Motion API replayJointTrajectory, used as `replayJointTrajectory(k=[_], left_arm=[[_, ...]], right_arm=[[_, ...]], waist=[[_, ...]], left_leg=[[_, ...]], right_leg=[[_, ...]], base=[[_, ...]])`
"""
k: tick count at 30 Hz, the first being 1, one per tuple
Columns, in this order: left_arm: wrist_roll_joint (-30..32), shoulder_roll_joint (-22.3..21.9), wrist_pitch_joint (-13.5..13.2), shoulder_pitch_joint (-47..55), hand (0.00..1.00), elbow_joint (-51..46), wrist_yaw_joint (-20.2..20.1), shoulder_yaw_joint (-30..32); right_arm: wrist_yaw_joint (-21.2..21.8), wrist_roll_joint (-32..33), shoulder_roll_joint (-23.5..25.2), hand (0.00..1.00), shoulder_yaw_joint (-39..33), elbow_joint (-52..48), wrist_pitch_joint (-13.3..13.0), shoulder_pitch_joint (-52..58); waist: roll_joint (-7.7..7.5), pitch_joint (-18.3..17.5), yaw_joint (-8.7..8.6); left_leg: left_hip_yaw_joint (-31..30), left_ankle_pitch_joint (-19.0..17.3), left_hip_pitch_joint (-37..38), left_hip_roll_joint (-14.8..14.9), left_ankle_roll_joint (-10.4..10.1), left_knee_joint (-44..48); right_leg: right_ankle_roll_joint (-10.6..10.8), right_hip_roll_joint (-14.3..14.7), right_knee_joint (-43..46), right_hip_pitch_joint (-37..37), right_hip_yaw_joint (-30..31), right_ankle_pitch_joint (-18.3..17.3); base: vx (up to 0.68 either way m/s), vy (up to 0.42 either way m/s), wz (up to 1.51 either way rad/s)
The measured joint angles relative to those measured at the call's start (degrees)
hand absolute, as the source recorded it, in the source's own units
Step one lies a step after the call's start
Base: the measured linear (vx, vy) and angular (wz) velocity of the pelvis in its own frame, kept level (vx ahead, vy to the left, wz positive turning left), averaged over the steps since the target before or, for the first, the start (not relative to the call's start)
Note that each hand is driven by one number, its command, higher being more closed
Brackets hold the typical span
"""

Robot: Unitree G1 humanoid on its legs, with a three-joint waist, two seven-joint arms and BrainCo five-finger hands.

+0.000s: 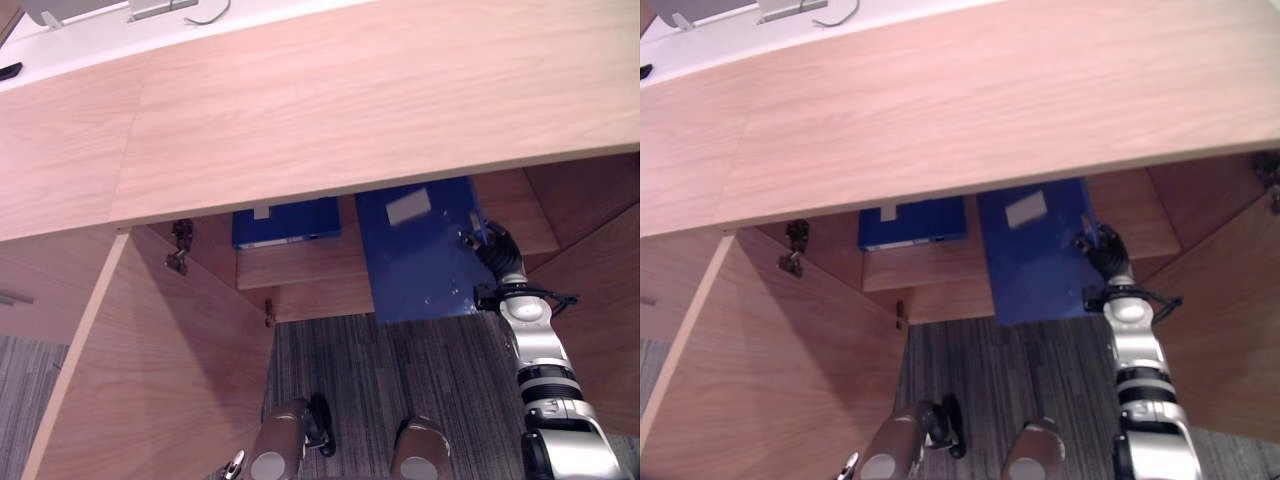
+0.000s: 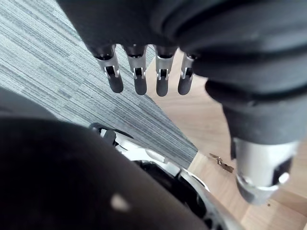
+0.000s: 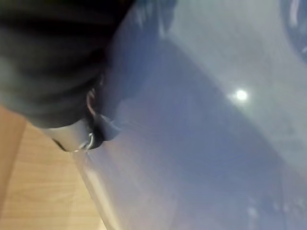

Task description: Walk over to the cabinet, pick up the folder, carry it to the office cabinet, place the folder inside the office cabinet, then close the office cabinet door

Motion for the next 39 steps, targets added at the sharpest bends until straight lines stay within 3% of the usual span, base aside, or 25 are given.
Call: replayJointTrajectory(k=[5,8,13,16,18,22,25,30,34,39], left_arm=[[-0.6,-1.0,0.0,-0.1,0.0,-1.6,0.0,2.9],[-1.6,-0.8,-0.1,-0.2,0.0,-2.9,0.0,3.7],[-2.7,-0.4,-0.1,-0.5,0.0,-4.3,0.1,4.0],[-4.1,0.3,-0.2,-2.2,0.0,-4.5,0.7,3.5],[-4.8,0.7,-0.2,-3.2,0.0,-4.6,1.3,2.7],[-5.5,0.8,-0.2,-3.9,0.0,-5.1,2.4,2.4],[-6.3,0.9,-0.3,-4.0,0.0,-5.6,3.0,1.6],[-6.5,0.8,-0.1,-4.1,0.0,-6.5,4.2,1.0],[-6.5,0.8,0.2,-4.1,0.0,-7.7,4.8,0.5],[-6.5,0.3,0.8,-4.1,0.0,-10.4,4.9,-0.6]], right_arm=[[-0.1,3.2,3.3,1.0,-0.7,-4.2,0.0,2.0],[-0.1,6.8,4.7,1.0,-2.1,-4.5,0.1,2.2],[-0.3,18.3,5.2,1.0,-2.2,-4.9,0.1,0.3],[-0.4,31.1,6.1,1.0,-2.2,-4.9,-0.3,-4.3],[-1.2,40.8,7.8,1.0,-2.4,-4.9,-2.1,-10.0],[-3.1,53.8,7.6,1.0,-7.4,-1.4,-5.1,-20.6],[-5.3,60.7,6.5,1.0,-12.2,3.9,-5.8,-27.2],[-7.0,74.5,3.9,1.0,-20.1,9.1,-9.8,-35.9],[-8.1,78.4,0.2,1.0,-21.4,12.9,-10.5,-39.0],[-11.7,83.3,-3.4,1.0,-22.1,17.1,-9.9,-43.8]], waist=[[-0.76,0.8,0.71],[-2.26,1.7,0.95],[-3.24,2.6,1.67],[-3.87,3.5,2.56],[-3.86,4.5,2.82],[-3.82,4.6,4.1],[-3.49,5.1,5.18],[-3.22,5.4,7.61],[-2.61,5.6,8.71],[-0.39,5.6,9.75]], left_leg=[[1.0,-4.1,-6.9,1.6,0.2,9.4],[1.0,-5.1,-11.5,2.2,0.4,13.5],[0.9,-5.9,-17.4,3.0,1.0,18.1],[0.8,-5.9,-20.3,3.3,1.2,20.2],[0.8,-5.9,-21.9,3.1,1.4,21.4],[0.1,-5.4,-25.4,1.6,2.1,22.8],[-0.9,-5.3,-27.4,1.0,2.4,23.8],[-1.9,-5.1,-30.4,-1.1,2.7,24.9],[-2.8,-5.1,-31.6,-2.0,2.7,25.7],[-4.1,-4.8,-34.5,-2.7,2.6,26.7]], right_leg=[[0.3,-1.9,9.2,-7.5,1.3,-4.9],[0.0,-2.9,14.2,-12.6,2.3,-6.6],[-0.3,-3.3,19.0,-18.5,3.1,-7.4],[-0.4,-3.5,21.2,-21.5,3.7,-7.5],[-0.4,-3.8,22.7,-23.2,4.1,-7.6],[-0.1,-5.5,24.8,-26.1,4.0,-7.9],[0.1,-6.1,25.4,-26.7,3.0,-8.0],[0.3,-8.5,27.2,-28.5,2.1,-9.1],[0.4,-9.6,28.3,-28.5,1.0,-9.9],[0.1,-10.5,29.8,-30.1,-0.3,-10.8]], base=[[-0.07,-0.023,-0.08],[-0.06,-0.031,0.02],[-0.04,0.0,0.02],[-0.05,0.04,0.03],[-0.04,0.045,0.08],[-0.02,0.047,0.22],[0.01,0.048,0.23],[0.03,0.029,0.24],[0.02,-0.004,0.23],[0.01,-0.02,0.16]])
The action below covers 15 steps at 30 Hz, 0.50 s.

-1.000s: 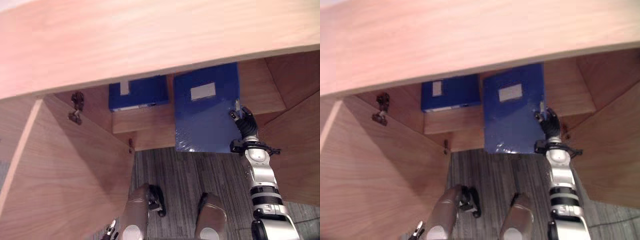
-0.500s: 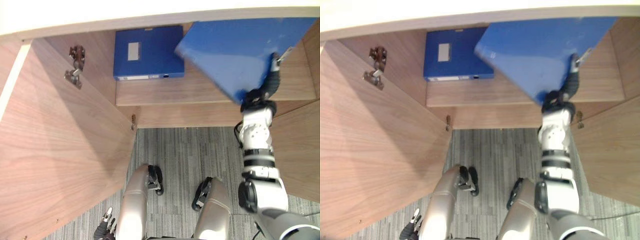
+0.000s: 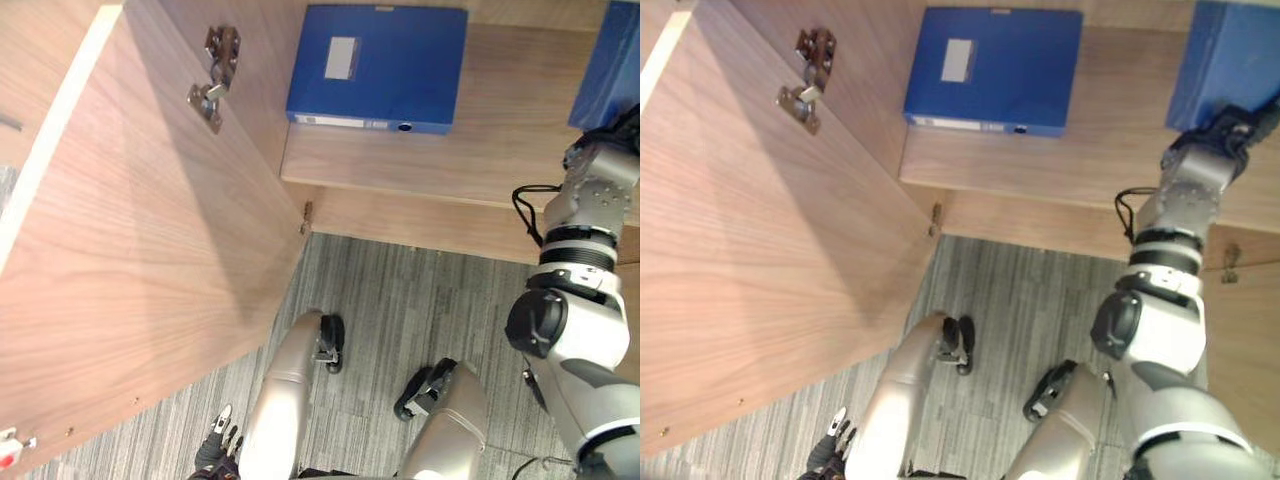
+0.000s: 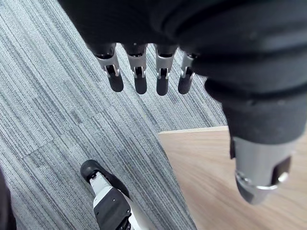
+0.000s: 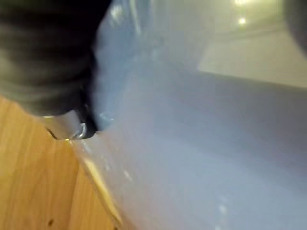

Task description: Walk over to the cabinet, pick up the folder, carry it to the office cabinet, place the folder inside the office cabinet, then close the office cabinet door

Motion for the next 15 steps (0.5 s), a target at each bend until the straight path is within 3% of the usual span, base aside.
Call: replayJointTrajectory(k=[11,12,15], left_arm=[[0.2,0.0,0.5,0.0,0.0,-4.2,0.7,-1.8],[0.2,0.0,0.5,0.0,0.0,-4.2,0.7,-2.0],[0.2,0.0,0.5,0.0,0.0,-4.2,1.4,-2.2]], right_arm=[[-6.4,3.6,-3.2,1.0,0.4,4.4,1.5,-3.6],[-6.4,3.6,-3.7,0.0,0.5,4.4,1.5,-3.6],[-6.7,3.6,-5.2,0.0,0.8,4.4,1.9,-4.1]], waist=[[2.75,0.2,0.69],[3.0,0.3,0.69],[3.28,0.4,0.68]], left_leg=[[-1.1,0.9,-4.8,-0.1,-0.6,1.5],[-1.2,1.0,-5.0,-0.1,-0.6,1.7],[-1.3,1.3,-5.8,-0.1,-0.7,1.8]], right_leg=[[-1.2,-0.5,3.1,-4.4,-0.2,-1.4],[-1.2,-0.5,3.3,-4.6,-0.3,-1.4],[-1.4,-0.5,3.8,-5.4,-0.2,-1.5]], base=[[0.02,-0.036,0.06],[0.01,-0.024,0.07],[0.01,-0.012,0.02]])
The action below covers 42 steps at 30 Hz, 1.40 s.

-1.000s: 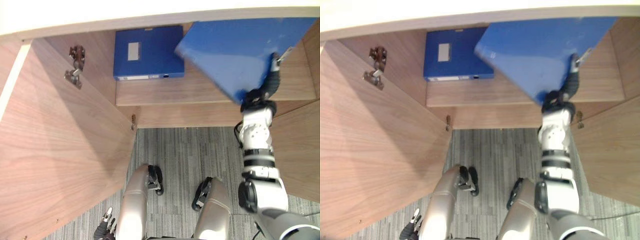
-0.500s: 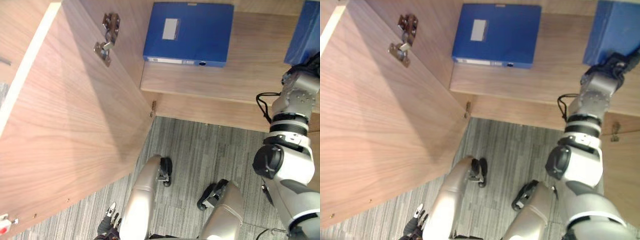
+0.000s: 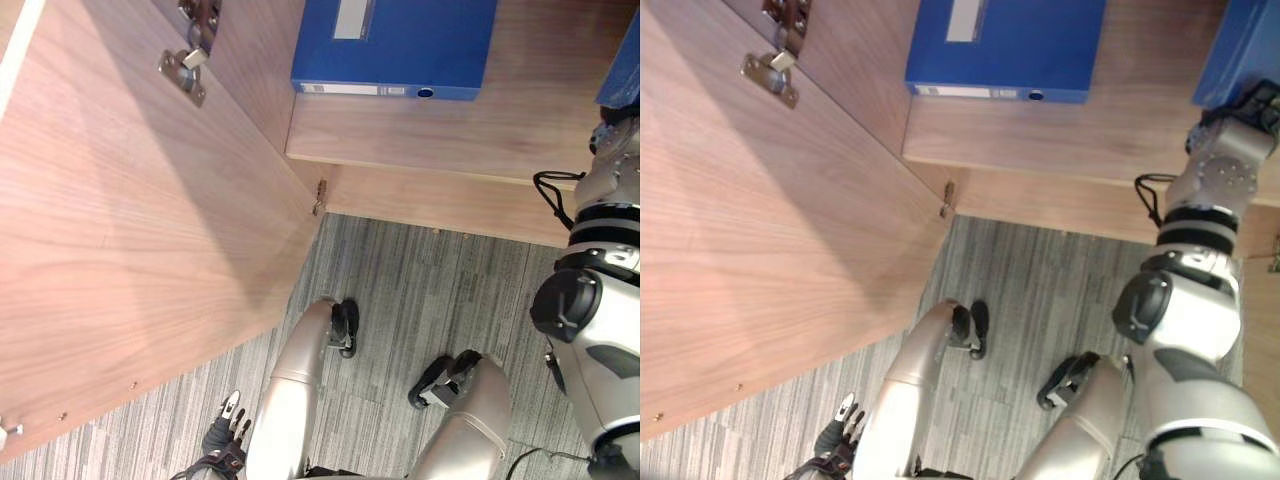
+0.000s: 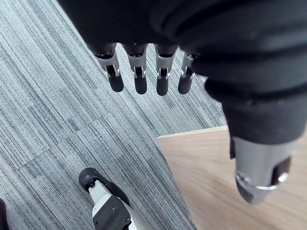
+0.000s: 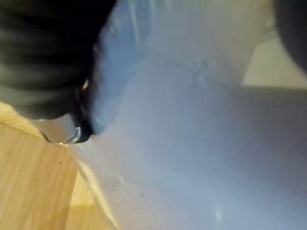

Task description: Walk over to the cabinet, pick up the folder, carry it to the office cabinet, place the folder inside the office cabinet, then close the office cabinet door

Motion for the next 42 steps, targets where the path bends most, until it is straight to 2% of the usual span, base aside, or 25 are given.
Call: replayJointTrajectory(k=[4,7,11,12,16,18,21,25,29,30,32,33,36,39,42], left_arm=[[0.0,0.0,0.0,-0.2,0.0,-0.1,0.1,0.0],[0.0,0.0,0.0,-0.5,0.0,-0.2,0.4,0.0],[-0.1,0.0,0.0,-0.5,0.0,-1.3,0.5,0.0],[-0.1,0.0,-0.1,-0.6,0.0,-1.9,0.5,0.0],[-0.2,0.0,-0.1,-0.6,0.0,-2.0,0.5,0.0],[-0.2,0.0,-0.3,-0.6,0.0,-1.9,0.5,0.0],[-0.2,0.1,-0.7,-0.6,0.0,-1.5,0.3,0.0],[-0.2,0.3,-1.0,-0.6,0.0,-1.4,-0.5,0.0],[-0.2,1.3,-1.1,-0.6,0.0,-1.2,-1.9,0.0],[-0.2,1.5,-1.2,-0.6,0.0,-1.2,-2.6,0.0],[-0.2,1.7,-1.2,-0.6,0.0,-1.2,-3.3,0.0],[-0.2,2.0,-1.2,-0.6,0.0,-1.1,-4.1,0.0],[-0.1,2.5,-1.1,-0.6,0.0,-0.9,-4.9,0.0],[0.5,2.7,-0.9,-0.6,0.0,0.6,-6.6,0.1],[1.6,2.8,-0.6,-0.7,0.0,1.3,-7.1,0.1]], right_arm=[[-1.0,-0.4,-0.7,0.0,0.0,0.3,1.1,-0.2],[-1.1,-4.9,-1.9,0.0,0.1,0.8,3.2,-0.2],[-1.0,-14.5,-3.9,0.0,3.4,2.0,6.8,-0.2],[-0.4,-19.7,-4.7,0.0,5.0,2.0,8.6,-0.2],[1.7,-33.2,-6.2,0.0,9.1,3.4,12.4,-0.2],[4.1,-40.9,-6.9,0.0,12.4,5.5,14.9,0.0],[6.8,-43.7,-7.5,0.0,15.3,6.3,16.4,0.6],[10.5,-47.9,-9.0,0.0,18.2,6.8,17.0,0.9],[14.2,-59.9,-9.9,0.0,21.6,6.8,17.1,2.6],[16.4,-65.6,-9.9,0.0,22.9,6.8,17.0,3.1],[18.3,-69.9,-10.0,0.0,24.3,6.8,16.9,3.6],[20.8,-74.1,-10.0,0.0,24.3,6.7,16.3,4.5],[23.7,-78.9,-10.0,0.0,24.8,6.7,15.9,5.8],[27.8,-82.7,-9.9,0.0,24.8,6.6,14.2,8.2],[29.4,-86.0,-9.9,0.0,24.9,6.1,13.6,9.6]], waist=[[0.04,0.0,-0.16],[0.17,0.1,-0.29],[0.23,0.1,-0.51],[0.23,0.1,-0.63],[0.23,0.1,-1.01],[0.23,0.1,-1.0],[0.22,0.1,-1.05],[0.34,0.5,-1.15],[0.33,0.8,-1.41],[0.32,0.8,-1.59],[0.31,0.8,-1.61],[0.3,0.8,-1.61],[0.3,0.8,-1.58],[0.31,0.8,-1.82],[0.32,0.8,-2.0]], left_leg=[[0.0,0.3,-0.3,0.0,-0.3,0.0],[-0.2,0.7,-1.3,0.1,-0.4,0.1],[-0.2,0.8,-1.4,0.3,-0.3,0.3],[-0.2,0.8,-1.3,0.4,-0.3,0.3],[-0.1,0.8,-1.3,0.5,-0.3,0.4],[0.0,0.8,-1.3,0.9,-0.3,0.4],[0.3,0.8,-1.3,1.1,-0.3,0.3],[0.9,0.8,-1.3,1.6,-0.3,0.2],[1.3,0.8,-0.8,2.2,-0.3,0.0],[1.7,0.8,-0.5,2.5,-0.3,-0.1],[2.2,0.8,0.0,3.0,-0.3,-0.2],[2.7,0.7,0.7,3.2,-0.4,-0.5],[3.3,0.7,1.6,4.0,-0.4,-1.1],[3.7,0.8,3.2,4.5,-0.4,-2.2],[4.0,0.8,4.5,4.5,-0.5,-3.2]], right_leg=[[-0.3,-0.1,0.5,-0.6,0.2,-0.2],[-0.4,0.0,0.9,-1.6,0.1,-0.2],[-0.4,0.1,1.1,-1.7,0.3,-0.2],[-0.4,0.2,1.1,-1.8,0.4,-0.2],[-0.4,0.3,1.1,-1.8,0.4,-0.2],[-0.5,0.6,1.1,-2.0,0.6,-0.2],[-0.5,0.9,1.1,-2.4,1.0,-0.2],[-0.5,1.3,1.1,-3.0,1.8,-0.2],[-0.6,1.7,1.0,-3.1,2.1,-0.1],[-0.7,1.8,1.0,-3.1,2.5,-0.1],[-0.8,2.1,0.8,-3.1,2.9,0.1],[-0.9,2.3,0.7,-3.1,3.5,0.2],[-0.9,3.0,-0.1,-2.9,3.9,0.8],[-1.0,3.7,-1.6,-1.6,3.9,1.6],[-0.9,3.9,-2.6,-0.6,3.8,1.9]], base=[[0.0,0.0,0.0],[0.0,-0.008,0.01],[0.0,0.0,0.0],[0.03,-0.008,-0.02],[0.0,0.0,0.0],[0.03,-0.012,-0.06],[0.03,-0.017,-0.06],[0.03,-0.016,-0.08],[0.02,-0.018,-0.08],[0.02,-0.021,-0.12],[0.01,-0.016,-0.15],[0.0,-0.017,-0.13],[0.0,-0.016,-0.2],[0.01,-0.012,-0.15],[0.02,-0.008,-0.04]])
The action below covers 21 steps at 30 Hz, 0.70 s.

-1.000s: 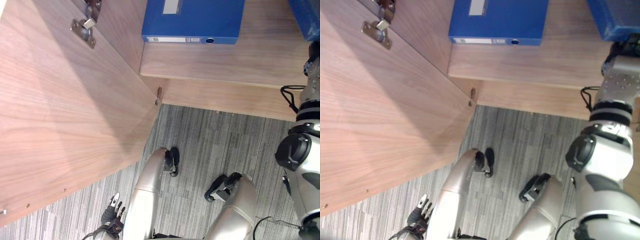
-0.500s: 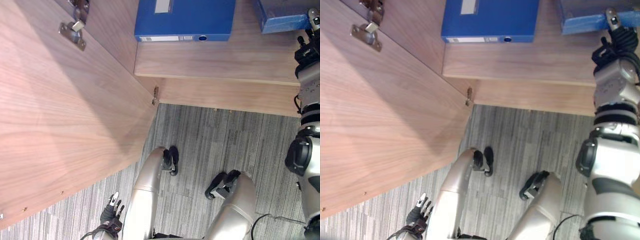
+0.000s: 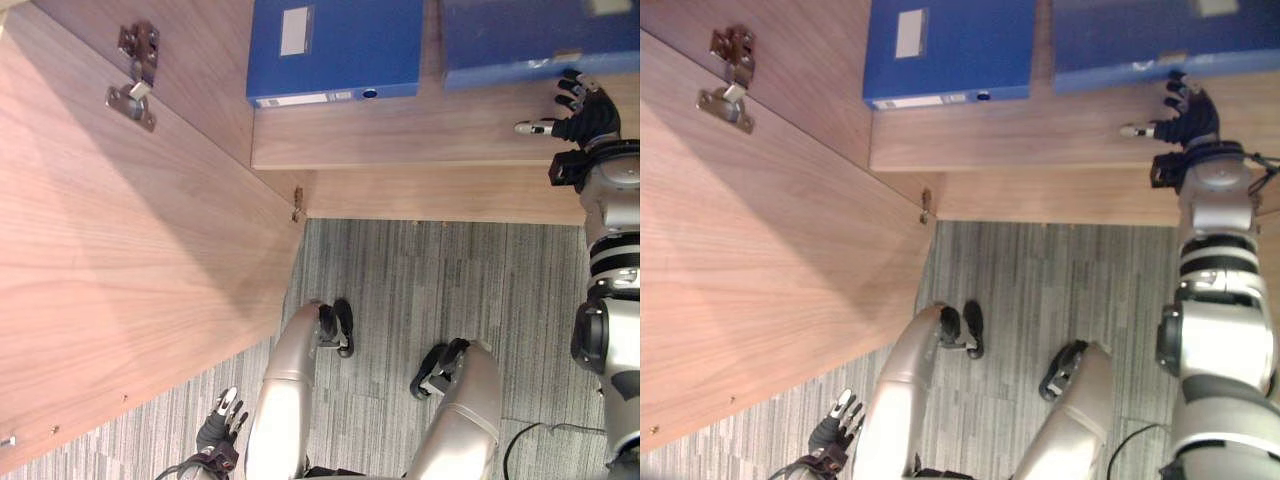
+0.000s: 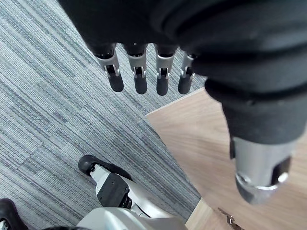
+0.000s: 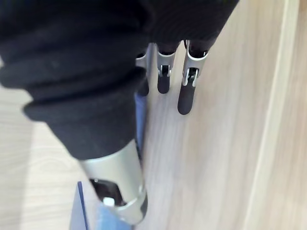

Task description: Walk over to the cabinet, pick up the folder, carry it to the office cabinet, place the folder inside the office cabinet, then close the office cabinet door

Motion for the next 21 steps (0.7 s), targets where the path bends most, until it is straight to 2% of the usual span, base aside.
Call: replayJointTrajectory(k=[4,7,11,16,18,21], left_arm=[[0.0,0.0,0.2,-0.1,0.0,0.6,-0.6,0.0],[0.5,0.0,0.5,-0.2,0.0,1.5,-1.1,0.2],[1.3,0.0,0.9,-0.4,0.0,3.0,-1.5,0.3],[2.1,-0.2,1.1,-1.1,0.0,4.0,-2.0,0.3],[2.2,-0.2,1.1,-1.1,0.0,4.4,-2.0,0.3],[2.3,-0.2,1.1,-1.1,0.0,5.7,-1.9,0.5]], right_arm=[[1.4,-5.4,0.2,0.0,1.7,-1.4,-1.4,2.1],[4.4,-8.7,0.9,0.0,2.4,-2.7,-2.0,3.9],[7.7,-12.9,2.8,0.0,6.3,-4.7,-3.4,6.0],[8.4,-17.6,5.0,0.0,8.8,-4.6,-3.8,8.0],[8.4,-17.7,6.0,0.0,8.8,-4.5,-3.8,9.0],[8.4,-17.9,9.6,0.0,8.8,-3.9,-3.7,11.7]], waist=[[0.0,0.0,-0.15],[0.0,-0.2,-0.37],[-0.24,-1.2,-1.55],[-0.5,-2.3,-1.82],[-0.83,-2.6,-1.97],[-2.32,-3.5,-2.12]], left_leg=[[0.4,0.2,1.9,0.0,0.0,-1.6],[0.9,0.2,3.9,0.0,-0.1,-3.3],[1.6,0.3,5.9,0.0,-0.1,-5.2],[2.2,0.6,8.4,0.2,-0.3,-7.4],[2.3,0.9,9.3,0.1,-0.4,-8.4],[2.7,1.9,11.8,0.2,-0.9,-11.5]], right_leg=[[0.4,0.3,-1.9,1.6,-0.2,0.7],[0.6,0.7,-3.9,3.4,-0.2,1.4],[0.9,1.2,-6.2,5.0,-0.2,2.2],[0.8,1.8,-8.7,7.1,-0.3,3.2],[0.7,1.9,-9.7,8.0,-0.5,3.6],[0.7,2.7,-12.9,10.2,-0.7,4.9]], base=[[0.03,-0.004,-0.07],[0.04,0.003,-0.09],[0.04,0.004,-0.08],[0.04,-0.007,-0.08],[0.03,-0.011,-0.05],[0.04,-0.021,-0.11]])
